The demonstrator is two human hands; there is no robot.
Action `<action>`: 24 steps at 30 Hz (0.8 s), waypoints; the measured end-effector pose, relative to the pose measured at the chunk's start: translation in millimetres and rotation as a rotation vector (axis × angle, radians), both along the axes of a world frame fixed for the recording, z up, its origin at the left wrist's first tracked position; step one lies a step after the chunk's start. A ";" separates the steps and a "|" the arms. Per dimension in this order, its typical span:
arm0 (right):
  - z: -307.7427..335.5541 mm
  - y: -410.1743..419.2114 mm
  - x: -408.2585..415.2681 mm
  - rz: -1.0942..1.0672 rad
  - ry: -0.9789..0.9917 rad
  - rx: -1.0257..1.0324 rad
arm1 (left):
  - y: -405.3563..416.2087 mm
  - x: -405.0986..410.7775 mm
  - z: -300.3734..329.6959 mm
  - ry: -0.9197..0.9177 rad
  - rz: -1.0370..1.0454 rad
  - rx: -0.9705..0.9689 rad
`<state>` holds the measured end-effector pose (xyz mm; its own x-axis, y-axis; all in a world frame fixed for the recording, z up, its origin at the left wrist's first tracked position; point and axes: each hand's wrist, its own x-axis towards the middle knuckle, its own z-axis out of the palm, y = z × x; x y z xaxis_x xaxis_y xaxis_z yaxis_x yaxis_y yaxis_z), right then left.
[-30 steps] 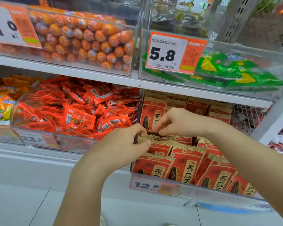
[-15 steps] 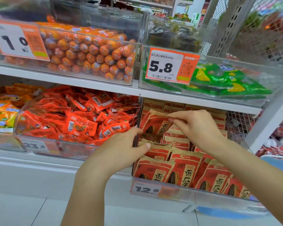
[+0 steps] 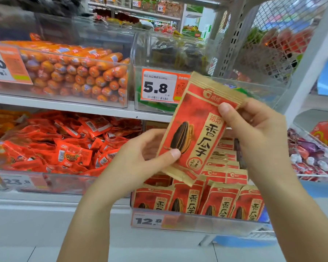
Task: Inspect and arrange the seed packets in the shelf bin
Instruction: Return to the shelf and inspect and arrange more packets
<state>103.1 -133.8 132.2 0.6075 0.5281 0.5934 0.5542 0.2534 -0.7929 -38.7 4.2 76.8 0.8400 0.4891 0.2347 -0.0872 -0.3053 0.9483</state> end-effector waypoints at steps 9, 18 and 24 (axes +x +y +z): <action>-37.0 -7.8 -1.0 -0.021 0.365 -0.146 | -22.9 8.3 -4.6 0.135 -0.100 -0.157; -59.4 -14.7 -9.1 0.170 0.472 -0.196 | -32.4 10.7 -17.8 -0.009 0.101 -0.281; -57.6 -14.2 -5.4 0.182 0.566 -0.169 | -41.9 21.2 -18.3 -0.145 0.175 -0.272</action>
